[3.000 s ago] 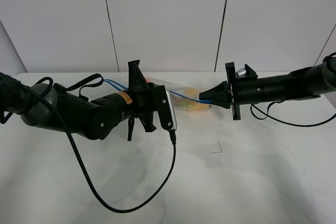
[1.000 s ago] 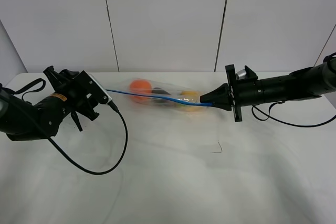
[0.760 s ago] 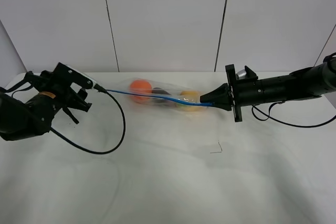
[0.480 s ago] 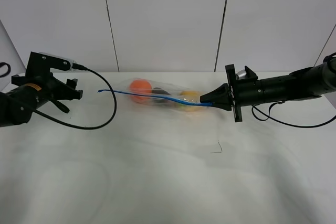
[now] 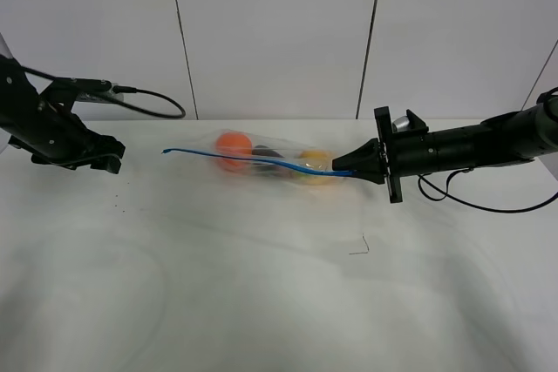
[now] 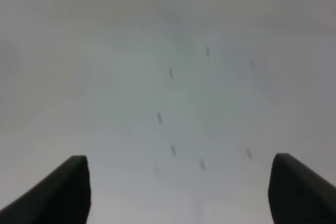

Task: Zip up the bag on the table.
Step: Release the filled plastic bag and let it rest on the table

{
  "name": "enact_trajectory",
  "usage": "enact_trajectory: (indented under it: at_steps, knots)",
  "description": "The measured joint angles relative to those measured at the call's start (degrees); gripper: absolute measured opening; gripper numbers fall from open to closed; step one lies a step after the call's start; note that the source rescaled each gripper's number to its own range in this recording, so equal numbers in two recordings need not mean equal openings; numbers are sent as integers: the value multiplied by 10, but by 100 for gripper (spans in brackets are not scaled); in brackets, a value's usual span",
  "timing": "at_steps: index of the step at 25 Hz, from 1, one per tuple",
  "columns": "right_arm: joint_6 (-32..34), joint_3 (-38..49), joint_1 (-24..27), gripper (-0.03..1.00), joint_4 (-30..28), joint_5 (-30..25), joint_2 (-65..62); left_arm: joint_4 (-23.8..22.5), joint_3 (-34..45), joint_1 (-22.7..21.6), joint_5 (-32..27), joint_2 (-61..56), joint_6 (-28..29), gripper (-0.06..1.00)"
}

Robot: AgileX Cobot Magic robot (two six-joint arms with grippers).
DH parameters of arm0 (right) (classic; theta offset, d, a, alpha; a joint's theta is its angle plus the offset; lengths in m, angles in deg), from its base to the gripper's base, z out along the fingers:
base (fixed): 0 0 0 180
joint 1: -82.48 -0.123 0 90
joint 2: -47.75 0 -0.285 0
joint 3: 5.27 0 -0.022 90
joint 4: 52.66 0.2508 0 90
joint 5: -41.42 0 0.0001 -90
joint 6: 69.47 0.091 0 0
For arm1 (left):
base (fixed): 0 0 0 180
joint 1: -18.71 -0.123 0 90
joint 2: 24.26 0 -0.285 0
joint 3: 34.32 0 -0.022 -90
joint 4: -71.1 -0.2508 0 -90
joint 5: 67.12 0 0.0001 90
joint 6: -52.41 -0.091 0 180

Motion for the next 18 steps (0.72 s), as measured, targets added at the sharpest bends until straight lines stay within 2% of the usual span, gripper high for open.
enact_trajectory:
  at_steps: [1,4,12,17,18]
  knots:
    - [0,0,0,0,0,0,0,1,-22,0,-62,0,12,99]
    - [0,0,0,0,0,0,0,2,-77,0,-171,0,41,99]
    - [0,0,0,0,0,0,0,3,-160,0,-336,-5,58,99]
    - [0,0,0,0,-4,0,0,-1,-169,0,-434,-5,59,99]
    - [0,0,0,0,-4,0,0,-3,-169,0,-435,-5,59,99]
